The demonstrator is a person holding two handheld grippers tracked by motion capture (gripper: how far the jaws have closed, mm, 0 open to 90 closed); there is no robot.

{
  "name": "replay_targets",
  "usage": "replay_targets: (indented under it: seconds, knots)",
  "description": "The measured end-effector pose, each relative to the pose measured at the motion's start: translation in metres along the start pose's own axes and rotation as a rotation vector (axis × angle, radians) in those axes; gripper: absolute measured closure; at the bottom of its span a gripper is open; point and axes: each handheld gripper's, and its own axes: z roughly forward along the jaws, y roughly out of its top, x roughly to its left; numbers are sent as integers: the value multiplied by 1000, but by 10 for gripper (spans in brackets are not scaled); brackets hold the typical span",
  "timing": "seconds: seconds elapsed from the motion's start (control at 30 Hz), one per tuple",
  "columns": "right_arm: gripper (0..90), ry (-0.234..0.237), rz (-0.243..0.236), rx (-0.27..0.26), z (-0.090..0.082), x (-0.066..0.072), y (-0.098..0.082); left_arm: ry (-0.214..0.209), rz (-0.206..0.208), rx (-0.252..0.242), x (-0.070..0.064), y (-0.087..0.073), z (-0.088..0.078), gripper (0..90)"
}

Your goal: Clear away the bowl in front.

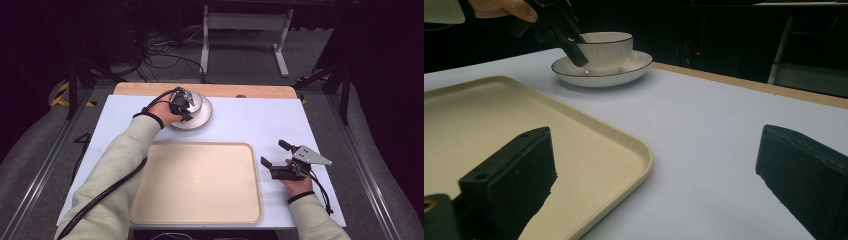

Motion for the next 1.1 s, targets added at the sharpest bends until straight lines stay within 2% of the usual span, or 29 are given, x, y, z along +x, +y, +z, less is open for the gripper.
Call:
replay_targets:
  seconds: [0.07, 0.13, 0.17, 0.4, 0.5, 0.63, 0.83, 1.0, 1.1]
  knots:
    - [28, 1, 2, -1, 0, 0, 0, -5, 14, 4, -3, 3, 1, 819]
    - [28, 0, 1, -1, 0, 0, 0, 3, 4, 21, -4, 5, 1, 827]
    - [28, 1, 2, -1, 0, 0, 0, 4, 16, 27, -4, 5, 1, 827]
    - [28, 2, 2, 0, 0, 0, 0, -2, 24, 40, -4, 7, 0, 830]
    - [28, 2, 2, 0, 0, 0, 0, -3, 8, 40, -5, 7, -2, 829]
    - [28, 2, 1, -1, 0, 0, 0, -3, 17, 38, -6, 9, -6, 824]
    - [28, 1, 3, 0, 0, 0, 0, -10, 37, 35, -13, 16, -20, 821]
    - [28, 1, 3, 0, 0, 0, 0, -7, 76, 32, -20, 27, -42, 821]
    - [28, -1, 3, -1, 0, 0, 0, -19, 98, 23, -29, 32, -55, 821]
